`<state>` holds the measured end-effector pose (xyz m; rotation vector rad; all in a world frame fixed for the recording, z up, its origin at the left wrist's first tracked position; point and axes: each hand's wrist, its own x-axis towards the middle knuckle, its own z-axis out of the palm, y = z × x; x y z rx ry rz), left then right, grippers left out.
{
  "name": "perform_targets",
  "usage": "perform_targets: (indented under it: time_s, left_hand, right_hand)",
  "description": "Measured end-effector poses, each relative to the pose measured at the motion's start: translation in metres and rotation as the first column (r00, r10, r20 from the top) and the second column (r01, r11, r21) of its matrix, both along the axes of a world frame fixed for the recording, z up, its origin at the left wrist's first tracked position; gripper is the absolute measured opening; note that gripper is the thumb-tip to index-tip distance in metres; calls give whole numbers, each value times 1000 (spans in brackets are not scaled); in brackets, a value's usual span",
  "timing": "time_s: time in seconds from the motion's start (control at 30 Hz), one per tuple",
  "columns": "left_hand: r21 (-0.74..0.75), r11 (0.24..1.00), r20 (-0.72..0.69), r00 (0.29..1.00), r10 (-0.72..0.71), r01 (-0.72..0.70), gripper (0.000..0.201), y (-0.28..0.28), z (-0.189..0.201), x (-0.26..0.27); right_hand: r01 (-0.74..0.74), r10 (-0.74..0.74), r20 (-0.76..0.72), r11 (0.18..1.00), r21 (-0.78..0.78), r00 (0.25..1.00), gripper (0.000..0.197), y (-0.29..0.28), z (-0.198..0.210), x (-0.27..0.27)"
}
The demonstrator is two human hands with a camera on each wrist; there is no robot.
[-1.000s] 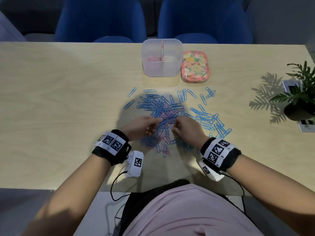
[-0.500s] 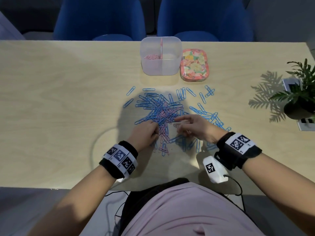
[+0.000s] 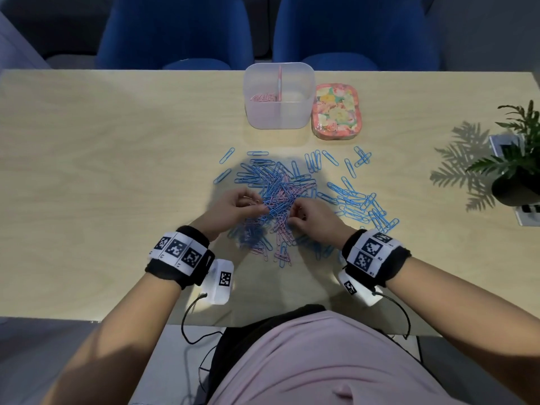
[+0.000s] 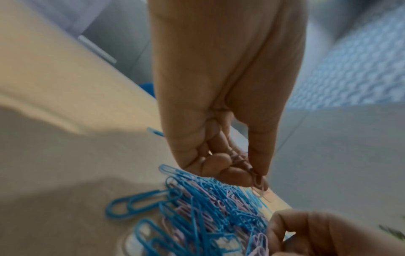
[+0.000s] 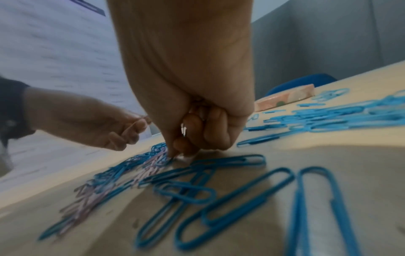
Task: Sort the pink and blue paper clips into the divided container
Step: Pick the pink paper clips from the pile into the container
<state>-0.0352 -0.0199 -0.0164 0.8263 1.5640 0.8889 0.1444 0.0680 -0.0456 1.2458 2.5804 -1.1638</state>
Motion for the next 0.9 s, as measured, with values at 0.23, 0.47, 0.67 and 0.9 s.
perform_targets:
  time_s: [0.23,0.47,0.67,0.9]
  left_hand:
    - [-170,983,251,962,109,-67,19,1,-4,1]
    - [-234,971,182,979,94,-50,28,-1,-3,14]
    - [-154,953,-681,671,-293,260,15,-11,-12,33]
    - [-158,942,-811,506,-295,296,13,-14,-23,36]
  right_hand:
    - [182,-181,-39,983,14,983,11,21,3,13]
    - [75,-76,-41,997,-18,996,17,-1,11,13]
    - [-68,39,141,975,210,989,43,-27,3,-3]
    - [-12,-11,158,990,142,987,13,-23,4,-1]
